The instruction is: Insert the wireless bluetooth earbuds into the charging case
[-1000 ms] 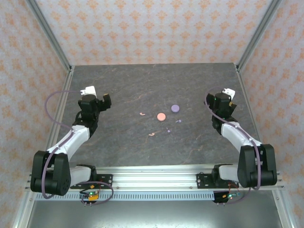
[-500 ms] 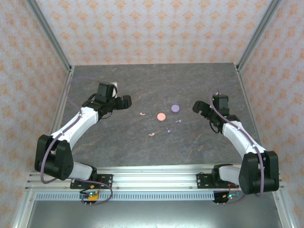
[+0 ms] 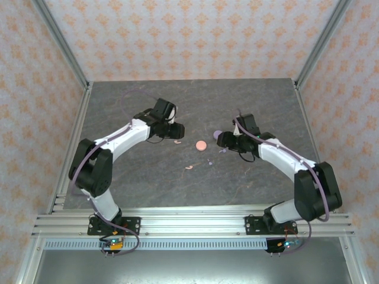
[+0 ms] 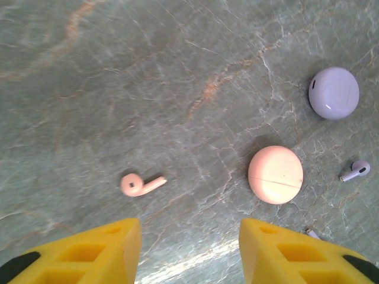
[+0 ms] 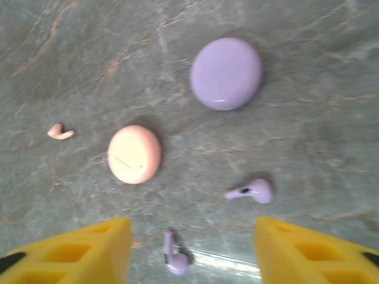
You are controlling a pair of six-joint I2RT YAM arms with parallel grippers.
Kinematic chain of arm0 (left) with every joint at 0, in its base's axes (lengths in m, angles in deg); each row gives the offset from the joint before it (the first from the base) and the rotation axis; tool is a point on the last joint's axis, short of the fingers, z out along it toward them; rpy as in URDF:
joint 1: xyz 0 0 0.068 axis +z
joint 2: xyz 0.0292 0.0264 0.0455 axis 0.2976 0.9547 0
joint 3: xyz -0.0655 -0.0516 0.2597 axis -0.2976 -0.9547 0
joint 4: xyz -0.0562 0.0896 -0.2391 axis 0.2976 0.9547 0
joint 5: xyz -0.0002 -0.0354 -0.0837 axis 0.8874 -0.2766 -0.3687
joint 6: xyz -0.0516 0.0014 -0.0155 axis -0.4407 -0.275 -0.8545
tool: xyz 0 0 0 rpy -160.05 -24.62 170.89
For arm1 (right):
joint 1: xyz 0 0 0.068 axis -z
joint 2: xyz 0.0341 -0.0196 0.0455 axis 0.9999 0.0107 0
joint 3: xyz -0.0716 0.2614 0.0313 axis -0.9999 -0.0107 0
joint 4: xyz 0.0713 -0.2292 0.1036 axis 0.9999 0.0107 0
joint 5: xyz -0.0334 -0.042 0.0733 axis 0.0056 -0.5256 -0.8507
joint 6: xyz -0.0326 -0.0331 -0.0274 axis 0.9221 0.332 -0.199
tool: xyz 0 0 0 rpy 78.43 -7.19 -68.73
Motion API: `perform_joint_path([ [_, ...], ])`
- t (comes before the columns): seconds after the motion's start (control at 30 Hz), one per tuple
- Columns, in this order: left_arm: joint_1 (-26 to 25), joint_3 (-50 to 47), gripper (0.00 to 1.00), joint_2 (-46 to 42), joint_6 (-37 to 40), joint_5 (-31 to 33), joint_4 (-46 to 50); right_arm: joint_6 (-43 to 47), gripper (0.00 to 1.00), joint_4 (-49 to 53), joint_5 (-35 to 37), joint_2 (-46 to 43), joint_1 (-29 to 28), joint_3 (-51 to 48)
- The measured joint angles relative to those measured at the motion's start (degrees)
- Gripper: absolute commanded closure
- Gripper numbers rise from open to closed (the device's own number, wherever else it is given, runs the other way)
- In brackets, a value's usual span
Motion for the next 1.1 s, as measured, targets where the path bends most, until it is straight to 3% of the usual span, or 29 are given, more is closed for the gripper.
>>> perform_joint_path([
  [0.1,-1.5,2.8,0.62,3.6,-0.7,-0.2,0.8,-0.7,0.72,0.1,-0.2,3.8,-2.3,2.7],
  [0.17,-2.2,4.2,0.69,5.7,-1.3,-0.5,0.9,-1.4,0.79,0.3,-0.2,6.2,-3.3,4.0],
  [0.27,-3.0,5.2,0.71,8.2,-2.2,-0.9,1.0,-2.0,0.87,0.4,-0.4,9.3,-4.1,5.1],
  [0.57,-4.0,6.7,0.74,14.3,-4.4,-1.3,1.2,-3.9,0.91,0.4,-1.1,16.6,-4.5,7.6],
  [1.1,-4.8,6.8,0.82,16.9,-6.3,-2.5,0.7,-5.7,0.92,0.4,-2.1,25.4,-4.8,14.2],
])
